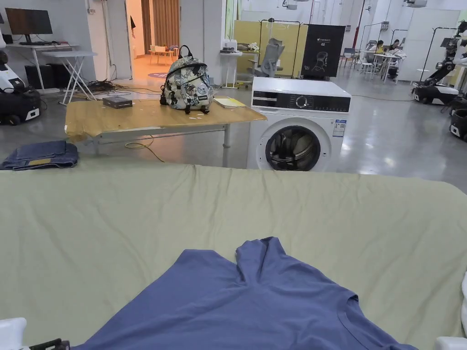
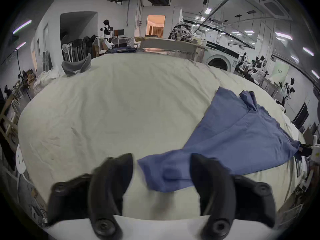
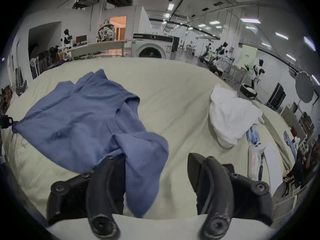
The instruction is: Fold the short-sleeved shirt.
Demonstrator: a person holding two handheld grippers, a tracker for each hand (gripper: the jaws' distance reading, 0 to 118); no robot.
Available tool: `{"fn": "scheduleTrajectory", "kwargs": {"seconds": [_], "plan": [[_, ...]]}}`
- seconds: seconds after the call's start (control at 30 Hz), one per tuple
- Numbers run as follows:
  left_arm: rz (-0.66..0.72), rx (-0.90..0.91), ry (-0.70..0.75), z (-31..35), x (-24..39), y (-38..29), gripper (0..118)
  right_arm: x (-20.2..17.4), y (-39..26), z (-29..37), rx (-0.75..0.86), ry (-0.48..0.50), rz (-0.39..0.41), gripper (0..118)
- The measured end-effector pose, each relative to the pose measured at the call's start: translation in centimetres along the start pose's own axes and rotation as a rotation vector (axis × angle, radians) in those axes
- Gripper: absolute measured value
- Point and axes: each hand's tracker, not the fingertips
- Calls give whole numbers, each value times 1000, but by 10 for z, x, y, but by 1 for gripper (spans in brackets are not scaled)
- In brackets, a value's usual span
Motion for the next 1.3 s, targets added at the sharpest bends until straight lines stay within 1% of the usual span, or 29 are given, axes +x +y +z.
{"fn": "scheduleTrajectory", "kwargs": {"seconds": [0.1,0.17,0.23,0.27,0.3,0.33,0.37,0.4,0.43,0.5,0.53,0.57,0.63,0.73,0.8,0.87,0.9,1.0,1.07,1.2,1.27,1.3], "plan": [[-1,67,-36,14,12,12,72,-7,13,19,107,27,-14,68],[-4,105,-66,21,25,20,72,-15,24,30,171,45,-49,68],[-19,148,-121,27,41,27,72,-26,36,40,234,90,-91,68],[-23,170,-135,31,48,30,72,-32,41,43,263,102,-104,65],[-31,191,-152,35,58,33,71,-39,45,44,295,111,-109,59],[-37,214,-169,38,66,35,68,-46,49,47,320,117,-109,48],[-45,244,-184,33,68,38,58,-55,54,50,351,120,-104,35],[-55,273,-189,34,75,40,43,-64,58,52,386,124,-98,19],[-66,306,-183,37,83,42,20,-71,60,52,410,122,-95,1],[-92,350,-157,46,104,43,12,-84,65,54,443,125,-109,0],[-98,374,-153,49,112,44,10,-89,68,56,457,137,-119,0],[-101,389,-166,51,116,45,8,-93,69,57,467,140,-123,0],[-122,408,-174,54,125,45,0,-101,73,60,480,155,-134,0],[-184,391,-138,54,135,48,0,-111,77,59,490,150,-135,0],[-196,380,-114,55,133,48,0,-115,79,57,485,150,-127,0],[-175,364,-150,56,119,51,0,-119,81,53,465,159,-127,0],[-175,347,-145,53,111,52,0,-119,81,50,454,167,-128,0],[-209,274,-74,48,82,59,0,-123,81,40,421,177,-112,0],[-174,196,-73,37,54,63,0,-124,79,33,407,184,-104,0],[-37,18,-112,13,-2,67,0,-128,76,20,369,191,-84,0],[-30,-39,-88,0,-21,61,0,-129,73,16,352,197,-83,0],[-23,-59,-70,-1,-27,60,2,-130,72,13,342,199,-81,0]]}}
